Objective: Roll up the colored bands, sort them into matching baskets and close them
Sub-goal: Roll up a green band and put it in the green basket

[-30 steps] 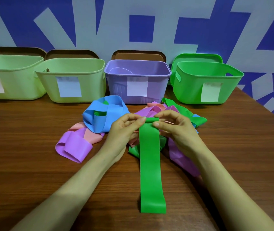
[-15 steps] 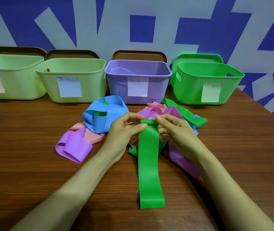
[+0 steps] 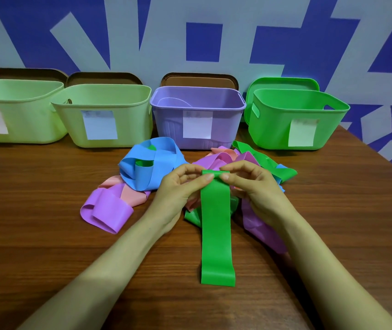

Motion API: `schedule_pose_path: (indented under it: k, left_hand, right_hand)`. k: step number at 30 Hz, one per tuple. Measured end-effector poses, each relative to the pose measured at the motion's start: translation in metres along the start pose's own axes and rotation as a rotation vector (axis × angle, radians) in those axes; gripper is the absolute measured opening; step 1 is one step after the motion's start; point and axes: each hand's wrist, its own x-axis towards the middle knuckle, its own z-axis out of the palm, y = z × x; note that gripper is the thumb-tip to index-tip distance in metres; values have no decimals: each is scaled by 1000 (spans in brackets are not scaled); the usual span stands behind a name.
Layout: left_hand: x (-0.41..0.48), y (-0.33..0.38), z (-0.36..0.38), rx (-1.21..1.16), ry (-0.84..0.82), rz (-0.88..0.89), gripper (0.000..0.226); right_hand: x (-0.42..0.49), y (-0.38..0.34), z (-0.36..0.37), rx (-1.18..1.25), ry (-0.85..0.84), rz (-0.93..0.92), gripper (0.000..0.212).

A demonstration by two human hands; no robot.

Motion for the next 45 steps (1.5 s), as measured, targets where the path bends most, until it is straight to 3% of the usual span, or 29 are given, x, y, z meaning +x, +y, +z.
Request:
schedule_pose_path:
  k: [8,14,22,29,45]
  left_hand:
    - [2,0,-1,-2,-16,-6,6]
    - [4,-3,-2,-2,4,31,10]
    - [5,-6,-3,49,48,74,14]
    - [3,-5,-4,34,36,56,17]
    - [2,-2,-2,30,13,-51,6]
  right_hand:
    - [0,1,0,3,-12,-23,26]
    - [0,0,0,-62,-16,4,38]
    - [1,-1,2,-15,-36,101,25]
    - [2,3,-1,-22,1,18,8]
    - [3,4,-5,-93,-35,-103,27]
